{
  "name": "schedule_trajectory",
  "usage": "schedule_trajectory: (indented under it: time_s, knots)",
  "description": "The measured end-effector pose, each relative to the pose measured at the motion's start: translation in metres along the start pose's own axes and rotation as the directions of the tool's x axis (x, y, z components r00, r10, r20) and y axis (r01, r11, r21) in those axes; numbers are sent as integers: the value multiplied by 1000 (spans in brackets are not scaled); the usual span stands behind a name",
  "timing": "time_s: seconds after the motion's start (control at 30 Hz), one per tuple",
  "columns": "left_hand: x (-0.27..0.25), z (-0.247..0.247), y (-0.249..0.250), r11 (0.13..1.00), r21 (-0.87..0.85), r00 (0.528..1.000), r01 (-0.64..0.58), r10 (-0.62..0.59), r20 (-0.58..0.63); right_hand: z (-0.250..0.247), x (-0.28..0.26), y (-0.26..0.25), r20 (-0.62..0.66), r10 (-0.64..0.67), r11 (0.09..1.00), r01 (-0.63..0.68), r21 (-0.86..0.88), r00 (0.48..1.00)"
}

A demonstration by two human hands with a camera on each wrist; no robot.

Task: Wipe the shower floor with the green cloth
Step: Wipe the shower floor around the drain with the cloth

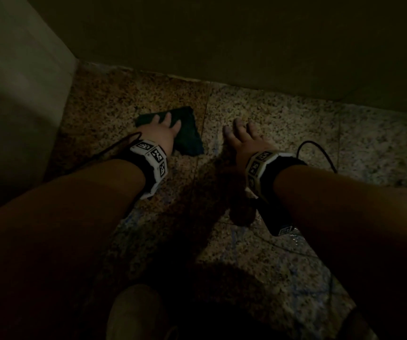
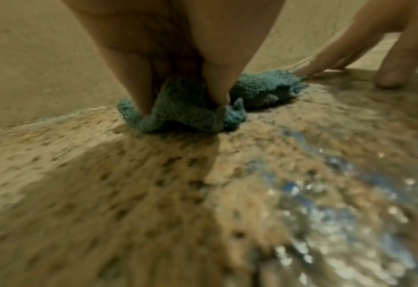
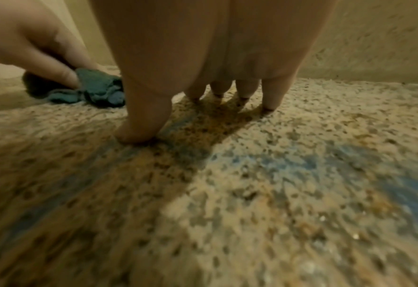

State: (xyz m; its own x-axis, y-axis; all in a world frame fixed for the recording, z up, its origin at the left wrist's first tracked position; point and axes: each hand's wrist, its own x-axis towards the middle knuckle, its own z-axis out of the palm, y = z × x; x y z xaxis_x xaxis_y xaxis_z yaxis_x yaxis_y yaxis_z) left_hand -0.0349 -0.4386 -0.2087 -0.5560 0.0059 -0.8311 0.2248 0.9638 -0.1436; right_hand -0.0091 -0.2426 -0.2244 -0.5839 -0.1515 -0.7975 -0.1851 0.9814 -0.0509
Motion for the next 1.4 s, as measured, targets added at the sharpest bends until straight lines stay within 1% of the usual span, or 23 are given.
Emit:
schedule_trajectory:
  time_s: [0.1,0.2,0.33,0.4,0.47,0.53,0.63,0.77,0.93,1.1,1.23,1.3,1.4]
  knots:
    - [-1,-1,1,999,-42,1000,2,-1,24,0,-2,1,-6,-18,1000,18,-1,1000]
    - [-6,13,3,1000,-18,999,-23,23,22,-1,-3,4,-22,-21,999,22,26,1000]
    - [-16,39,14,995,19,995,-94,93,47,7,-17,17,-50,82,996,-80,47,995]
    - [-22,42,19,995,41,995,-92,90,45,16,-26,28,-46,122,991,-119,69,991]
    - [-28,38,22,994,78,997,-80,78,26,24,-30,37,-30,134,988,-131,84,991]
    - [-32,33,24,993,96,997,-75,72,29,29,-29,43,-31,120,990,-118,76,992]
    - [-28,26,28,996,78,997,-48,44,56,31,-26,46,-30,93,993,-90,71,995]
    - [-12,8,35,999,38,999,-39,39,2,34,-24,48,-38,80,994,-77,77,996]
    - [-8,-14,51,999,49,1000,-14,14,-13,33,-25,50,-22,76,994,-74,84,997]
    - [-11,-2,47,998,41,998,-57,58,-12,33,-26,50,-15,75,994,-73,81,997]
    - [-27,23,55,992,65,994,-111,109,23,30,-32,50,-29,44,996,-42,80,999]
    - [-34,34,59,990,76,992,-119,116,44,30,-35,51,-23,37,997,-36,75,999]
    - [-42,35,63,988,96,992,-122,118,44,30,-36,52,-17,28,998,-27,65,999]
